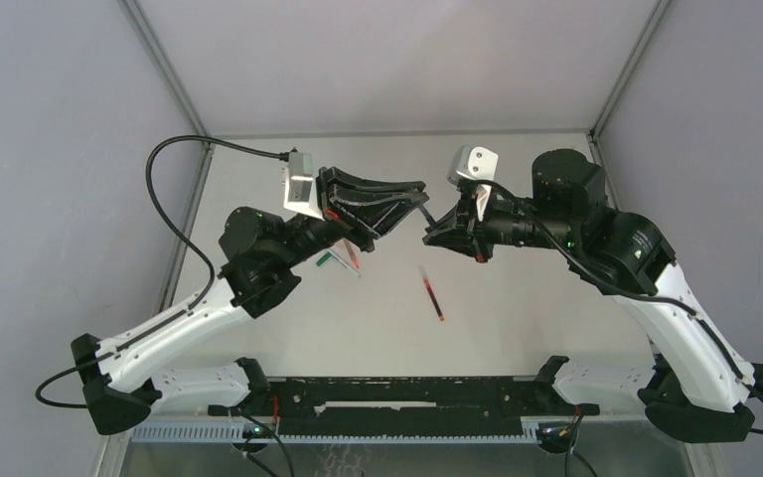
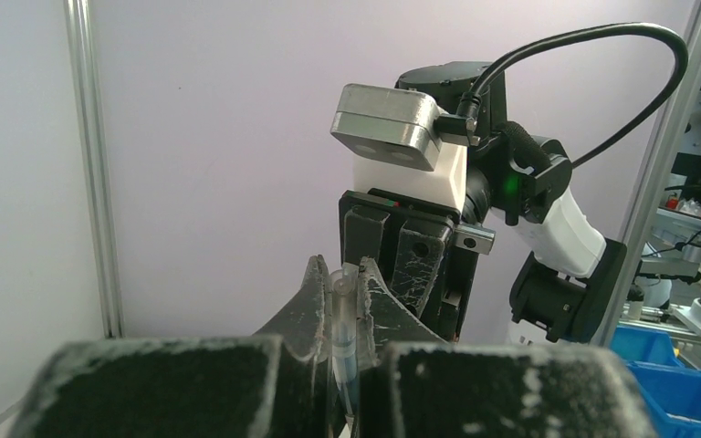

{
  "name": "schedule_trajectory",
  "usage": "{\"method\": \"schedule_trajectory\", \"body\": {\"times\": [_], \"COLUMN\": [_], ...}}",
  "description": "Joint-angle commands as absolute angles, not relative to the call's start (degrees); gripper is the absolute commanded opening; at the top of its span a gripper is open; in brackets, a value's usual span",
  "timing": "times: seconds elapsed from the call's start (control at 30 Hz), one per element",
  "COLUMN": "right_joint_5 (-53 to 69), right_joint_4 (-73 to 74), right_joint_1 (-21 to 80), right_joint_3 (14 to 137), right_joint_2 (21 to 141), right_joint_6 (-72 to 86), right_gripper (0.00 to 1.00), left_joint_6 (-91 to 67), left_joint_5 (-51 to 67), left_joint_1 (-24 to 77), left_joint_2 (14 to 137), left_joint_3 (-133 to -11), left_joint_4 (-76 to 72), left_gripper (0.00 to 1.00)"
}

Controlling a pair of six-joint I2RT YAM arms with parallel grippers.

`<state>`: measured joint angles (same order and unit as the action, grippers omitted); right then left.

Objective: Insert the pens into the pen caps
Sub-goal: Press the pen cap onto the pen.

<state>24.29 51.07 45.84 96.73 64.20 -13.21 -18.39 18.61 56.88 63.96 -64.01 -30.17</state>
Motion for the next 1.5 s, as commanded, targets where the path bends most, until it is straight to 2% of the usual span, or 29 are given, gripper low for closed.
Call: {"method": "schedule_trajectory", "body": {"times": [0.0,0.27,0.4,0.67,0.8,1.13,1.3,1.47], "right_joint_5": [23.6,25.9,25.6,24.4,23.8,20.7,16.7,9.9], "right_joint_4": [-19.4,-25.6,-22.7,-11.9,-6.2,4.4,5.9,5.6], "right_joint_1": [45.3,45.4,45.5,45.4,45.6,50.8,53.0,52.7], "right_joint_3": [103.1,103.2,102.9,89.2,83.7,73.8,71.1,70.0], "right_joint_2": [63.4,63.8,63.1,55.5,51.4,49.5,49.2,48.5], "right_joint_6": [-10.6,-11.1,-11.9,-12.7,-12.7,-11.1,-9.5,-5.5], "right_gripper": [0.0,0.0,0.0,0.0,0.0,0.0,0.0,0.0], "left_joint_6": [-20.4,-20.0,-19.1,-21.2,-23.7,-23.8,-23.6,-21.0], "left_joint_5": [40.0,41.0,39.8,35.9,33.9,31.3,30.2,22.7], "left_joint_1": [62.9,63.0,62.8,59.1,55.5,51.6,51.0,49.7], "left_joint_2": [73.8,74.1,73.3,69.4,66.7,65.6,64.2,60.3], "left_joint_3": [-55.7,-55.7,-55.8,-55.7,-56.8,-72.5,-74.8,-73.1], "left_joint_4": [4.4,4.1,4.2,0.6,-2.8,-1.4,-0.9,3.8], "left_gripper": [0.0,0.0,0.0,0.01,0.08,0.44,0.52,0.6]}}
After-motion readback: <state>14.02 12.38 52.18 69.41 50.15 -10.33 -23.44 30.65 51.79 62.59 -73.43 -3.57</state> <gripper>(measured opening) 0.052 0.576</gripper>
